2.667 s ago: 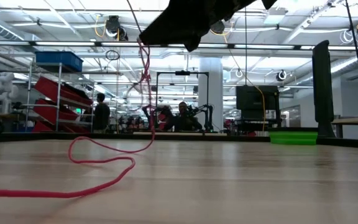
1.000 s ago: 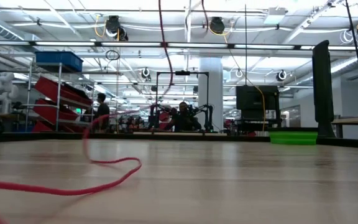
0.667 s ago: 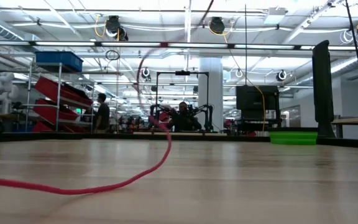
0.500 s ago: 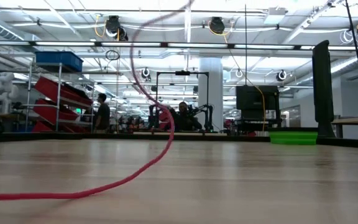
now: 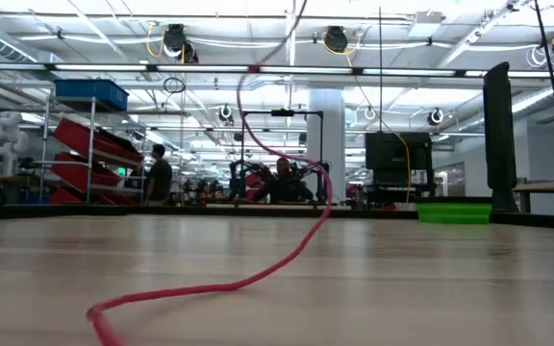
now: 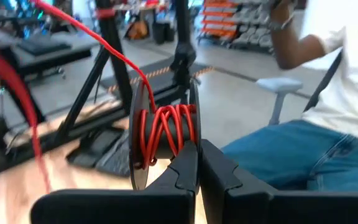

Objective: Coil cords
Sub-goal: Coil the red wire on the black spool

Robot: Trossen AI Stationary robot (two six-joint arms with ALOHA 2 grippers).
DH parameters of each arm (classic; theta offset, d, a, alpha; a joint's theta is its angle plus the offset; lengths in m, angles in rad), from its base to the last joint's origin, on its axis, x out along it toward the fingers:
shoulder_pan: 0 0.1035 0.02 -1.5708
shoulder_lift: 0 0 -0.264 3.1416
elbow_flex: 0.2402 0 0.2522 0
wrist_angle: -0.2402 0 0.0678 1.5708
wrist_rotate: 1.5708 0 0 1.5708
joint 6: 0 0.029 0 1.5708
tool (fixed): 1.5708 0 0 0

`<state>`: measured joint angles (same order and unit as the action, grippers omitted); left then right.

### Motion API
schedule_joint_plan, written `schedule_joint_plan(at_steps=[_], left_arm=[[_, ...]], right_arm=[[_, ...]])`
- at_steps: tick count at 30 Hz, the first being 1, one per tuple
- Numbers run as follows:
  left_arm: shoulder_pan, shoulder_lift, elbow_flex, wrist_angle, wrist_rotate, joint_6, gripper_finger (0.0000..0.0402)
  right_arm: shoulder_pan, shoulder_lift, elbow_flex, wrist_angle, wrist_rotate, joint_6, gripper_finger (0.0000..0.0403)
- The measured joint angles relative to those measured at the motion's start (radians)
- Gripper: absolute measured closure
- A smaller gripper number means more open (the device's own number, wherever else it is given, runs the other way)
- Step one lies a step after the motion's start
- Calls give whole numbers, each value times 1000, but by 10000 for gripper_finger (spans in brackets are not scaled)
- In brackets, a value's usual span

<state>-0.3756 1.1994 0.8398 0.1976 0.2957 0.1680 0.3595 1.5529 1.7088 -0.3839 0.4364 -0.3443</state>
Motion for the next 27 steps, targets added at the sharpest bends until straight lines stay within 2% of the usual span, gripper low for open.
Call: schedule_joint_plan(at_steps=[9, 16, 27], left_arm=[[-26, 11, 0, 176, 120, 1, 393], [-81, 11, 34, 209, 129, 83, 393], [-152, 11, 59, 252, 104, 186, 393]], right_arm=[[-85, 124, 0, -3, -53, 33, 403], [-117, 209, 0, -7, -157, 94, 403], [-103, 300, 1, 24, -300, 149, 403]])
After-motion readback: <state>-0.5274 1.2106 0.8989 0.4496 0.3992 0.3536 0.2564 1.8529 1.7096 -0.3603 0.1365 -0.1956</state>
